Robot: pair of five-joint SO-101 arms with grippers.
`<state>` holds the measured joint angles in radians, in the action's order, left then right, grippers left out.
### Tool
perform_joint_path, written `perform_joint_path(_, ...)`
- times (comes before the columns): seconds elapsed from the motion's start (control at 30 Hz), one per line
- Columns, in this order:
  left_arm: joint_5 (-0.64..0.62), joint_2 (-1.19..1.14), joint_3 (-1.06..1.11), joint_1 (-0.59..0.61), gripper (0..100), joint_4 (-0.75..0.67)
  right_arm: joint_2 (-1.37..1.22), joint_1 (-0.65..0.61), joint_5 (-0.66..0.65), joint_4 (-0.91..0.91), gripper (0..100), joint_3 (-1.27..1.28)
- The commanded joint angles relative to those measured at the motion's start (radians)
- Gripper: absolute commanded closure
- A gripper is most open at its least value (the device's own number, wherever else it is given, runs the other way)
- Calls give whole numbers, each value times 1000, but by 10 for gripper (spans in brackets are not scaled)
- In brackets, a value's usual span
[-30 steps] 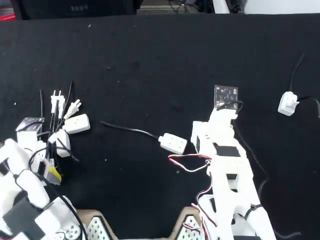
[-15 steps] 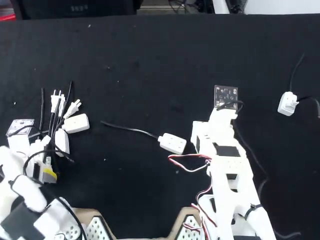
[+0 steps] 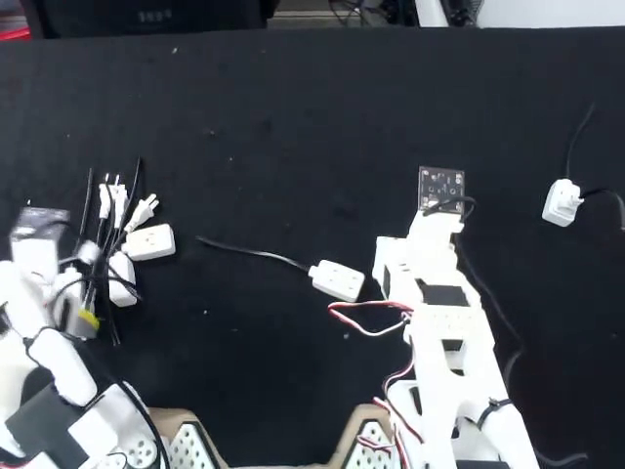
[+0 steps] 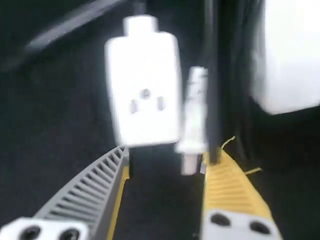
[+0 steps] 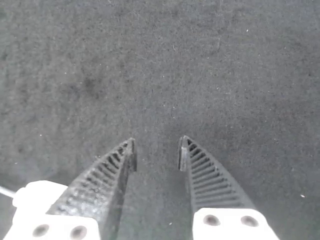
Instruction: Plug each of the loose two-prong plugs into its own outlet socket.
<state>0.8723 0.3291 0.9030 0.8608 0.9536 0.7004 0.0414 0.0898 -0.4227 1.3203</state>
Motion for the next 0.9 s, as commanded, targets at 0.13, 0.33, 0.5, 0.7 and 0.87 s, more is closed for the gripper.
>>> perform_joint_path(0.13,-161,18,71,-140,766,-72,31,-14,6,17,861,-45)
perform_joint_path(0.33,-261,20,62,-177,766,-147,31,-14,6,15,861,-45)
perform_joint_path(0.5,-324,20,53,-197,766,-135,31,-14,6,12,861,-45)
perform_joint_path(0.7,-365,44,8,-219,766,20,31,-14,6,12,861,-45)
perform_joint_path(0.87,-359,129,30,-213,766,-26,31,-14,6,12,861,-45)
